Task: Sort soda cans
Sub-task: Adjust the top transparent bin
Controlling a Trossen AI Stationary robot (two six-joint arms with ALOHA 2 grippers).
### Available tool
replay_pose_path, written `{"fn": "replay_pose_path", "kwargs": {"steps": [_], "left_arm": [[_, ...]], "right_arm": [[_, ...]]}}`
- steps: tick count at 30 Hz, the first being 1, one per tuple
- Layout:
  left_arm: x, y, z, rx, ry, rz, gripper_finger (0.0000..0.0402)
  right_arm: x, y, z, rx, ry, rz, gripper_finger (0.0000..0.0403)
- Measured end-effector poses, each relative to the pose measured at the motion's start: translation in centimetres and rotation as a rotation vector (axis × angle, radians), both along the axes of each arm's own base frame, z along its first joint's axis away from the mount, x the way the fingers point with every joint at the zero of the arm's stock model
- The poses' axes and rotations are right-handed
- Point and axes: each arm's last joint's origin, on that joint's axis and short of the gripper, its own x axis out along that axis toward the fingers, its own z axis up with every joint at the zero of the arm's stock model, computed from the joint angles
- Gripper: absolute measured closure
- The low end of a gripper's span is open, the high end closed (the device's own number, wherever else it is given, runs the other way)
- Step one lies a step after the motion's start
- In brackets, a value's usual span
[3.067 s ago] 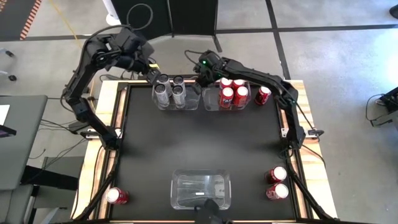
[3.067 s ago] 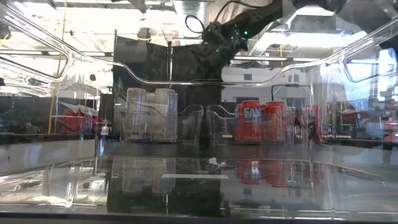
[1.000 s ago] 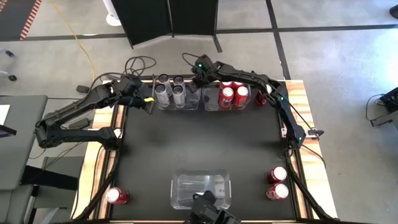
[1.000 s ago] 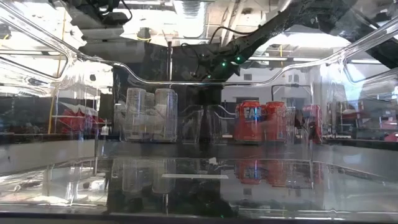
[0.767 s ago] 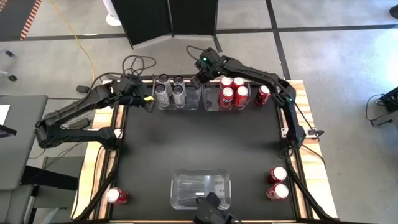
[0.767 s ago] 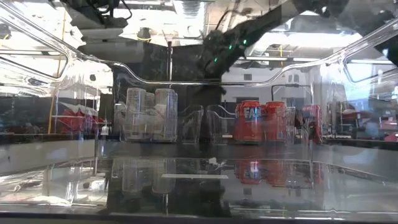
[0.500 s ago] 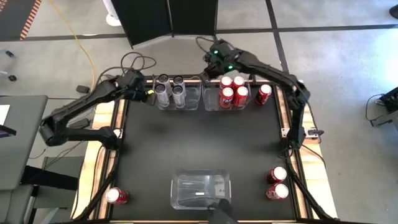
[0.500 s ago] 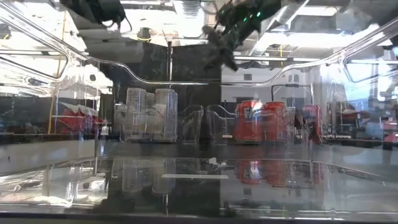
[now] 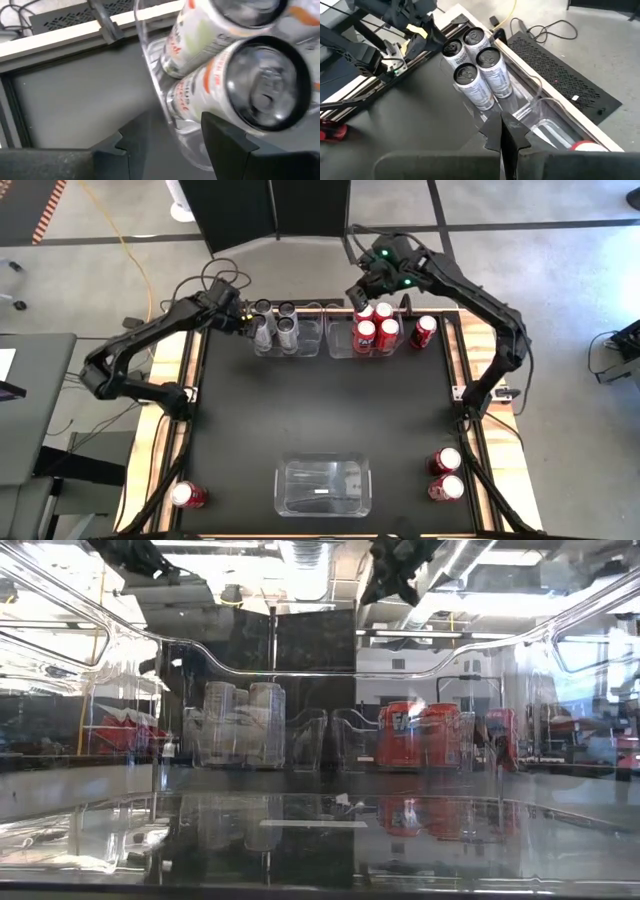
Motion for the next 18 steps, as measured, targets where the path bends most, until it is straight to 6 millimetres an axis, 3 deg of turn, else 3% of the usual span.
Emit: {"fn": "replay_pose_path", "kwargs": {"steps": [8,18], "left_arm": [[0.3,0.4,-1.3,-0.049,0.046,-0.045,0.0259],[0.0,-0.6,-2.9,-0.105,0.046,-0.055,0.0350]], "right_arm": [[-0.4,0.3,0.0,0.012,0.022,-0.002,0.0388],[-0.4,0.3,-0.1,0.013,0.032,0.002,0.0388]]}}
